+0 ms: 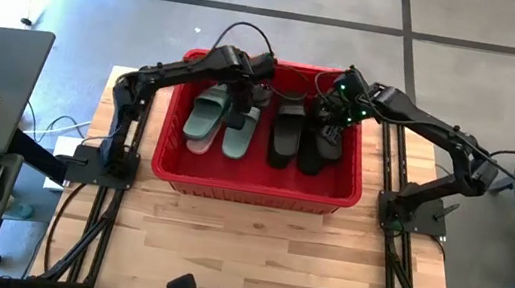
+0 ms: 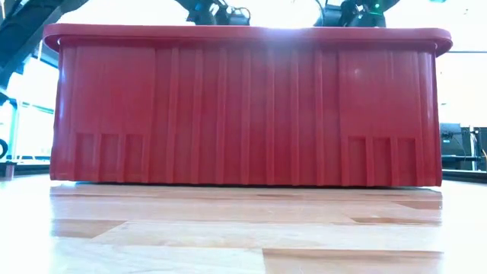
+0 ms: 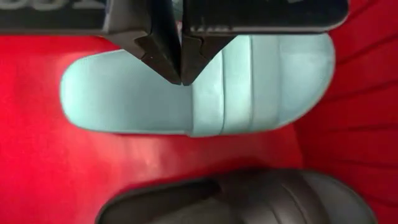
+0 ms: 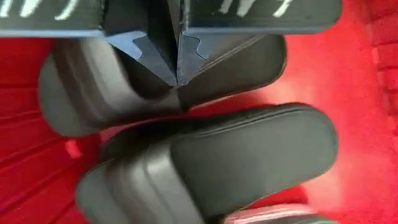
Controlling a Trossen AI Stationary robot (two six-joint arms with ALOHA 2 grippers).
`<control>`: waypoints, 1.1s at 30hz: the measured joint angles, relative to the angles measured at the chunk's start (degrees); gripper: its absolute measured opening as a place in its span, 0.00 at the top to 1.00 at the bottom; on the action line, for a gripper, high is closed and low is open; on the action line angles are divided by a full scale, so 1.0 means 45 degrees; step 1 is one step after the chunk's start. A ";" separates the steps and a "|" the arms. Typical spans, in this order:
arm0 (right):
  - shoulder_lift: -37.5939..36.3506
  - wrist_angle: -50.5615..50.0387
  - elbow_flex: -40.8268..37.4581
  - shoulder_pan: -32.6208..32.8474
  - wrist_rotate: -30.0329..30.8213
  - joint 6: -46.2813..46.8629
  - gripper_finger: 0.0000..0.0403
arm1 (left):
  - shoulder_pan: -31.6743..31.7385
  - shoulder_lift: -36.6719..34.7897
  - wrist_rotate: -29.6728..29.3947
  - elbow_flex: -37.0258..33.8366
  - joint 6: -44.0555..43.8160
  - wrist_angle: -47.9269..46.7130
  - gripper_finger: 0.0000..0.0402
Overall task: Pick and place slides into bin
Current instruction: Adjust the slides on the red bin
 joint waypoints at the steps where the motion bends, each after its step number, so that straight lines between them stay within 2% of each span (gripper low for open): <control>1: 0.0003 -0.0065 -0.0003 -0.0069 -0.0117 -0.0026 1.00 | -0.0004 -0.0173 0.0007 0.0000 0.0000 0.0022 1.00; 9: 0.0813 -0.0104 -0.0010 -0.0120 0.0602 -0.0489 1.00 | -0.0011 -0.1212 -0.0008 0.0005 -0.0019 0.0331 1.00; 13: 0.1517 0.0047 -0.0015 0.0081 0.1720 -0.0567 1.00 | -0.0010 -0.1454 0.0002 0.0000 -0.0019 0.0392 1.00; 19: 0.1800 0.0378 -0.0010 0.0145 0.1940 -0.0451 1.00 | -0.0010 -0.1510 0.0007 0.0000 -0.0019 0.0333 1.00; 33: 0.2003 0.1475 -0.0010 0.0120 0.1530 -0.0524 1.00 | -0.0015 -0.1510 0.0019 0.0005 0.0032 0.0491 1.00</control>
